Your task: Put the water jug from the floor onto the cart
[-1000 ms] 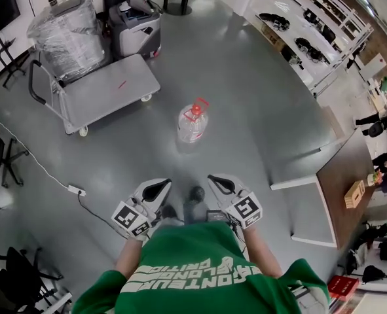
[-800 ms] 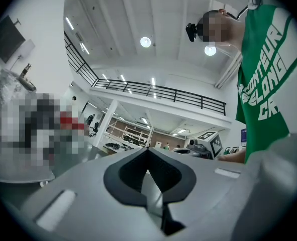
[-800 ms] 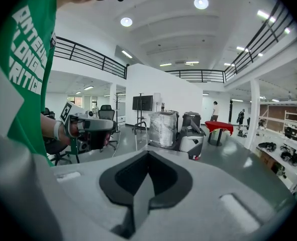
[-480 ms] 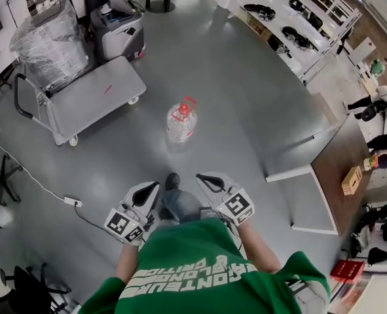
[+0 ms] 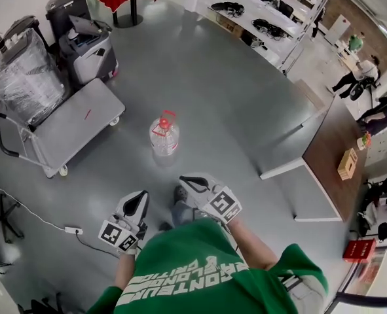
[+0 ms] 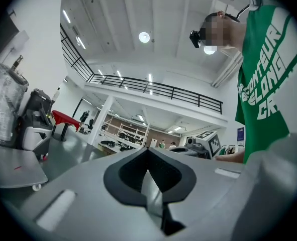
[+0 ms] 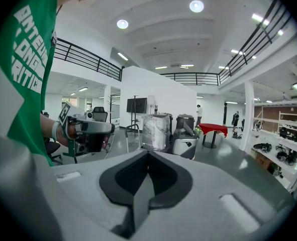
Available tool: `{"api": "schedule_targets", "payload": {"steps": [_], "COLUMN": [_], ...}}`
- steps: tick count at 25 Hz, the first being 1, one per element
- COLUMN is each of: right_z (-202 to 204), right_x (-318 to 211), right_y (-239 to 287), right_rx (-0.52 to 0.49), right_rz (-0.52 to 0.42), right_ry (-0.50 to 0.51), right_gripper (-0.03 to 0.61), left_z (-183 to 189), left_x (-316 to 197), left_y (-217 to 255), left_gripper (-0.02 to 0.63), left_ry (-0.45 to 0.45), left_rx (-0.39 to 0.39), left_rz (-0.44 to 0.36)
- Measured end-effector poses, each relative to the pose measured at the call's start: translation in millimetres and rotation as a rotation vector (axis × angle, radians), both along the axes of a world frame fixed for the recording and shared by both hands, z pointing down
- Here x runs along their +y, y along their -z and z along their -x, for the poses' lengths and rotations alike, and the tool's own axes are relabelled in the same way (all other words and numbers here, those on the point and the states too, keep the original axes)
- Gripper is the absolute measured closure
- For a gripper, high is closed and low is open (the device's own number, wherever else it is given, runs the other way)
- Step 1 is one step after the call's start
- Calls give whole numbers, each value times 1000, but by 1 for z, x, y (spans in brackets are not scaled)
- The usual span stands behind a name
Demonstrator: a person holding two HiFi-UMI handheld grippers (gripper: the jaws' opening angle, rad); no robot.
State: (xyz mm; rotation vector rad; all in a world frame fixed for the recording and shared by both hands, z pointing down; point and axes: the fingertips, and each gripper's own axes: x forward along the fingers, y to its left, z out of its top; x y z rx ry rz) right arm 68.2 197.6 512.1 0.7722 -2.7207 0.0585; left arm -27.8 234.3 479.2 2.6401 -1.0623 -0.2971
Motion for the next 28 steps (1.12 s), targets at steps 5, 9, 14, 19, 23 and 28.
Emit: {"api": "schedule_targets", "payload": {"steps": [5, 9, 14, 19, 23, 28], "right_z": [-23, -34, -51, -64, -76, -98], "right_x": [-34, -49, -82, -117, -143, -169], "right_y": [3, 4, 0, 9, 12, 10], "right_rx": [8, 26, 22, 20, 16, 6], "right_rz": [8, 9, 15, 5, -5, -4], "right_ry": [-63, -86, -130, -144, -158, -200], "right_gripper": [586, 586, 586, 586, 586, 586], "left_z": [-22, -33, -48, -59, -72, -96], "left_x": [-41, -63, -94, -132, -159, -188], "left_y": [12, 8, 3, 12, 14, 10], "left_gripper": [603, 603, 603, 603, 603, 603], "left_ry": [-55, -86, -126, -134, -141, -194], "left_rx": [-3, 6, 2, -10, -8, -24], "left_rz": [-25, -20, -10, -15, -11, -7]}}
